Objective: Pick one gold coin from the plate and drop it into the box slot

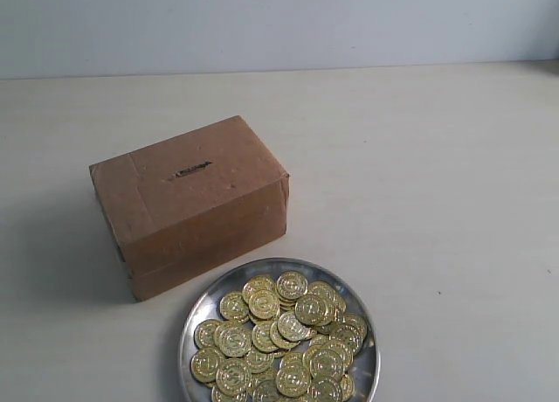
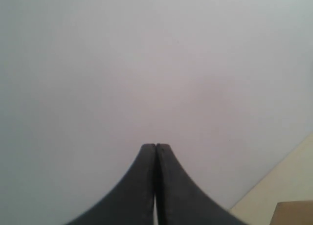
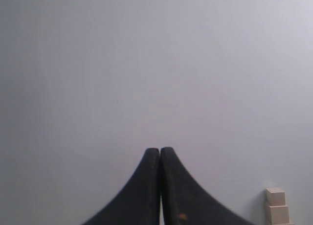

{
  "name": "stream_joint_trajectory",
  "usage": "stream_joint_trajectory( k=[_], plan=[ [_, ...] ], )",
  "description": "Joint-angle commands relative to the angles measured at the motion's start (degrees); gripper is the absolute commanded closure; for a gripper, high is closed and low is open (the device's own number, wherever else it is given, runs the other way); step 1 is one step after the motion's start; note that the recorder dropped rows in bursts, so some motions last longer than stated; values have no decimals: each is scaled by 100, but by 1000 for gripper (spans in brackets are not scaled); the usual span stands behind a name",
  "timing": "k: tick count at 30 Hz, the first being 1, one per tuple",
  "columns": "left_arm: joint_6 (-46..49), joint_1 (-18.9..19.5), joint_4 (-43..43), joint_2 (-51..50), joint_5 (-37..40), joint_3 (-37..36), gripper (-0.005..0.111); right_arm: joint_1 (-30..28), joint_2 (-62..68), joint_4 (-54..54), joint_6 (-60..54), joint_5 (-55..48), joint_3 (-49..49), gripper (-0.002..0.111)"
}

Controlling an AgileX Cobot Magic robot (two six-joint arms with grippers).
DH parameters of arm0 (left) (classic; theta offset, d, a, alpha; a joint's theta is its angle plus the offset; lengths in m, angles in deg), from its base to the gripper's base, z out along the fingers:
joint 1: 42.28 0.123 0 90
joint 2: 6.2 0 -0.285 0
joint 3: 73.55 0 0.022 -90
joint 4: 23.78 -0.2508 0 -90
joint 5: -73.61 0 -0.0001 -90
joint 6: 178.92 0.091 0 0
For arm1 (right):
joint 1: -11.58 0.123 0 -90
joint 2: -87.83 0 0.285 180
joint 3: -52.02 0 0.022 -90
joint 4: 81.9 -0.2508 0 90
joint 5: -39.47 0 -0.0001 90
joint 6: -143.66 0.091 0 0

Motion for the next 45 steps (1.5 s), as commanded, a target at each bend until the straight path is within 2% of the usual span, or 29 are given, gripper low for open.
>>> stream_joint_trajectory(
  k=[1, 6, 11, 16, 19, 22, 25, 32, 37, 45],
  plan=[
    [-14, 268, -1159, 20, -4, -50, 107, -30, -8, 3, 0, 657, -309, 108],
    [-14, 425, -3023, 20, -30, -88, 107, -30, -8, 24, 0, 1883, -952, 108],
    [-14, 425, -4646, 20, -709, -608, 107, -30, -8, 51, 0, 1971, -1315, 108],
    [-14, 425, -5021, 20, -1971, -1639, 107, -30, -8, 51, 0, 2024, -1610, 108],
    [-14, 425, -5648, 20, -2325, -2141, 107, -30, -8, 51, 0, 2190, -1792, 108],
    [-14, 425, -5697, 20, -2336, -2501, 107, -30, -8, 51, 0, 2269, -2025, 108],
    [-14, 371, -5746, 20, -2089, -2501, 107, -30, -8, 51, 0, 2272, -2304, 108],
    [-14, -196, -6010, 20, -2083, -2501, 107, -30, -8, 96, 0, 2479, -2998, 108],
    [-14, -487, -6143, 20, -2083, -2501, 107, -30, -8, 981, 0, 2508, -3487, 108],
    [-14, -497, -6190, 20, -2095, -2501, 107, -30, -8, 1228, 0, 3019, -3944, 108]
  ],
)
